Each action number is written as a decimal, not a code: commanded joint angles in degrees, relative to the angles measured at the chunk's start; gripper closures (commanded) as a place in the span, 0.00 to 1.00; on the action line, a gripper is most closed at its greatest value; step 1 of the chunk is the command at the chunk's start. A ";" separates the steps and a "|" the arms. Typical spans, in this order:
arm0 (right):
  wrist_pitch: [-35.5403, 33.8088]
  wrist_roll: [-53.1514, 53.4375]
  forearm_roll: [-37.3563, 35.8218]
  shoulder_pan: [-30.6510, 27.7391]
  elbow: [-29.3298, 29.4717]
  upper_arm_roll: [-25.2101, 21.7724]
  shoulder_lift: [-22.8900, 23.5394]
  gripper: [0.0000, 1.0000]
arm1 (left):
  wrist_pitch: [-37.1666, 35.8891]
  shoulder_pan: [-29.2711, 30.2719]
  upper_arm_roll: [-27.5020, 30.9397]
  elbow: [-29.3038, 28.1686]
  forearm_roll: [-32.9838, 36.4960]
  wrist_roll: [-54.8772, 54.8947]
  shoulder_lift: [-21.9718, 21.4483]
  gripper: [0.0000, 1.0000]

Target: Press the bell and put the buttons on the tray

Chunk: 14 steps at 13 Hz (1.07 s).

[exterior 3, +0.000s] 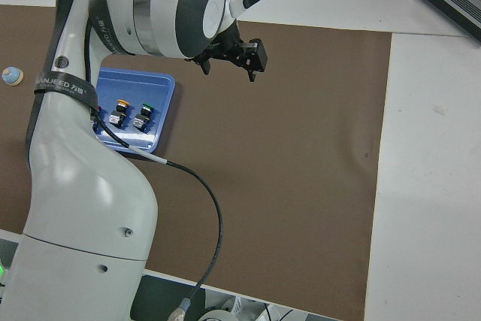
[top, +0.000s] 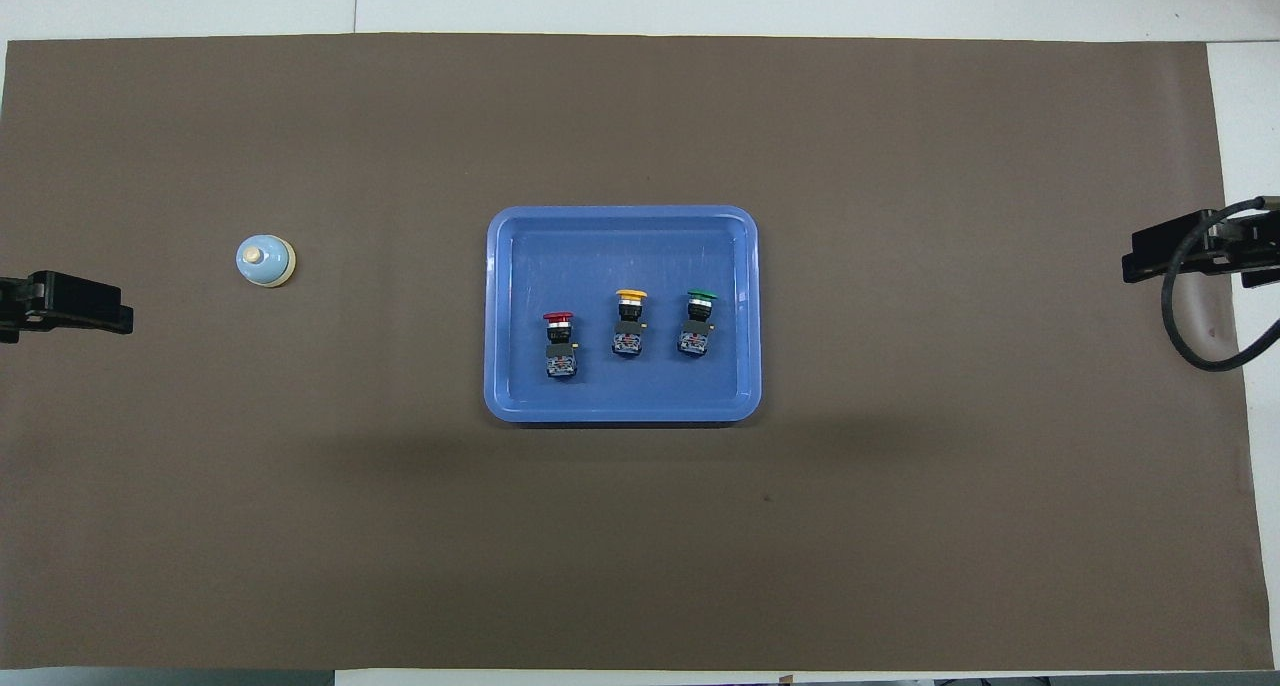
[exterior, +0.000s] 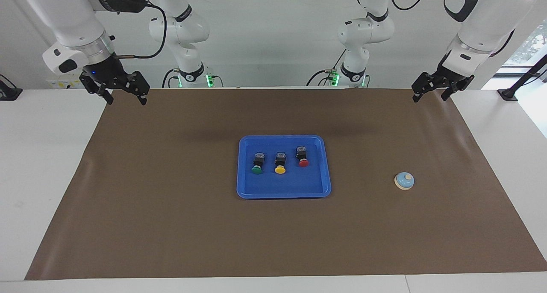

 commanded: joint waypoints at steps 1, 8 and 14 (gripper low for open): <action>0.00 -0.65 -0.61 -0.99 -0.84 0.87 -0.91 0.00 | -0.42 -0.20 0.17 -0.05 0.26 0.04 -0.32 0.00; 0.00 -0.65 -0.61 -0.99 -0.84 0.87 -0.91 0.00 | 9.59 -0.81 0.17 -2.77 0.79 0.65 0.99 1.00; 0.00 -0.65 -0.61 -0.99 -0.84 0.87 -0.91 0.00 | 24.34 0.15 0.26 -2.51 0.70 0.21 13.19 1.00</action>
